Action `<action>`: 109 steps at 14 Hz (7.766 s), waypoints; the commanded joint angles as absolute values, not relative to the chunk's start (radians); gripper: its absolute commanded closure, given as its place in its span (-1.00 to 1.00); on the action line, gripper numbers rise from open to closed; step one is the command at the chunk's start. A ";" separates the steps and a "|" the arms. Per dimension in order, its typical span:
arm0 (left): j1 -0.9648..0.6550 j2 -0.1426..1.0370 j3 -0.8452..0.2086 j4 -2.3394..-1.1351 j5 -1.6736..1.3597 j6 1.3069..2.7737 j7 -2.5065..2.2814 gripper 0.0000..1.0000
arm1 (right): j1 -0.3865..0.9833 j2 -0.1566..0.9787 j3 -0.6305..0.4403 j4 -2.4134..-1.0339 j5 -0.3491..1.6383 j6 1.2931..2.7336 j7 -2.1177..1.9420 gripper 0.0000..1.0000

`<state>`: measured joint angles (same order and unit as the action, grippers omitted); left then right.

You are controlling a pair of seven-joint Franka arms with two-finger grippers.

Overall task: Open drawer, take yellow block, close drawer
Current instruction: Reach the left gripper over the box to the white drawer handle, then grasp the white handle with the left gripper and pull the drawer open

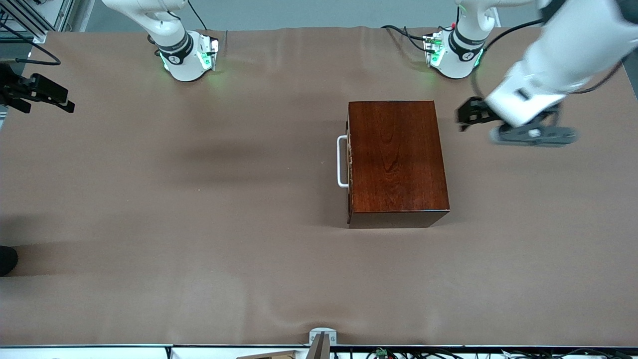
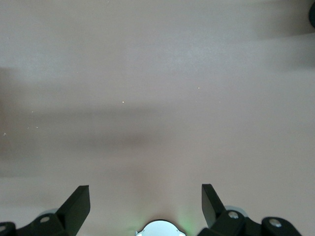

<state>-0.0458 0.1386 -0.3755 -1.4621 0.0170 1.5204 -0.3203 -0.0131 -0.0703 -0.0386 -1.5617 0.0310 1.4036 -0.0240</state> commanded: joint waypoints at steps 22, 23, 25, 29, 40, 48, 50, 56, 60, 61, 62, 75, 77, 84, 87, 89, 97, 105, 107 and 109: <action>-0.969 0.715 0.104 -1.177 0.161 1.750 -0.824 -1.00 | -0.041 -0.072 -0.020 -1.559 0.020 1.396 -0.026 -1.00; -0.969 0.725 0.101 -1.177 0.182 1.746 -0.824 -1.00 | -0.041 -0.072 -0.020 -1.557 0.020 1.396 -0.026 -1.00; -0.977 0.748 0.104 -1.177 0.184 1.746 -0.825 -1.00 | -0.041 -0.072 -0.020 -1.557 0.018 1.397 -0.026 -1.00; -0.985 0.770 0.106 -1.177 0.186 1.746 -0.842 -1.00 | -0.040 -0.061 -0.020 -1.552 0.021 1.405 -0.021 -1.00; -0.992 0.801 0.101 -1.187 0.222 1.732 -0.848 -1.00 | -0.040 -0.048 -0.020 -1.554 0.025 1.416 -0.026 -1.00; -0.983 0.821 0.103 -1.189 0.215 1.750 -0.900 -1.00 | -0.045 -0.046 -0.021 -1.552 0.025 1.416 -0.029 -1.00; -0.983 0.833 0.101 -1.187 0.212 1.766 -0.914 -1.00 | -0.044 -0.046 -0.021 -1.552 0.025 1.416 -0.028 -1.00; -0.985 0.847 0.100 -1.181 0.207 1.815 -0.940 -1.00 | -0.044 -0.044 -0.021 -1.551 0.025 1.416 -0.028 -1.00; -0.989 0.850 0.092 -1.181 0.207 1.873 -0.983 -1.00 | -0.046 -0.044 -0.021 -1.551 0.025 1.416 -0.029 -1.00; -0.991 0.850 0.091 -1.181 0.206 1.887 -0.994 -1.00 | -0.046 -0.044 -0.021 -1.551 0.025 1.416 -0.029 -1.00; -0.991 0.850 0.087 -1.181 0.206 1.905 -1.008 -1.00 | -0.048 -0.044 -0.021 -1.551 0.023 1.416 -0.029 -1.00; -0.991 0.856 0.066 -1.181 0.164 2.054 -1.103 -1.00 | -0.058 -0.021 -0.026 -1.549 0.005 1.457 -0.028 -1.00; -0.991 0.856 0.064 -1.181 0.163 2.057 -1.103 -1.00 | -0.058 -0.020 -0.026 -1.549 0.005 1.457 -0.028 -1.00; -0.992 0.856 0.034 -1.180 0.120 2.126 -1.149 -1.00 | -0.060 -0.015 -0.025 -1.549 -0.003 1.473 -0.028 -1.00; -0.992 0.859 0.034 -1.180 0.084 2.170 -1.163 -1.00 | -0.060 0.003 -0.026 -1.549 -0.005 1.476 -0.028 -1.00; -0.992 0.862 0.034 -1.180 0.064 2.190 -1.184 -1.00 | -0.058 0.021 -0.026 -1.548 -0.037 1.488 -0.028 -1.00; -0.992 0.865 0.023 -1.177 0.041 2.272 -1.226 -1.00 | -0.078 0.103 -0.026 -1.548 -0.063 1.583 -0.020 -1.00; -0.992 0.848 0.031 -1.173 0.026 2.266 -1.224 -1.00 | -0.117 0.147 -0.026 -1.551 0.058 1.632 0.063 -1.00; -0.989 0.842 0.032 -1.169 0.031 2.181 -1.213 -1.00 | -0.103 0.149 -0.025 -1.560 0.060 1.634 0.154 -1.00; -0.986 0.836 0.031 -1.164 0.029 2.183 -1.213 -1.00 | -0.081 0.150 -0.021 -1.572 0.075 1.631 0.274 -1.00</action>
<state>-0.9808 0.8354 0.0458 -1.1931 0.0615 2.2035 -1.1794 -0.0916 0.1516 -0.0328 -1.5641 0.0542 1.6311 0.1651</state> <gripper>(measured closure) 0.000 0.000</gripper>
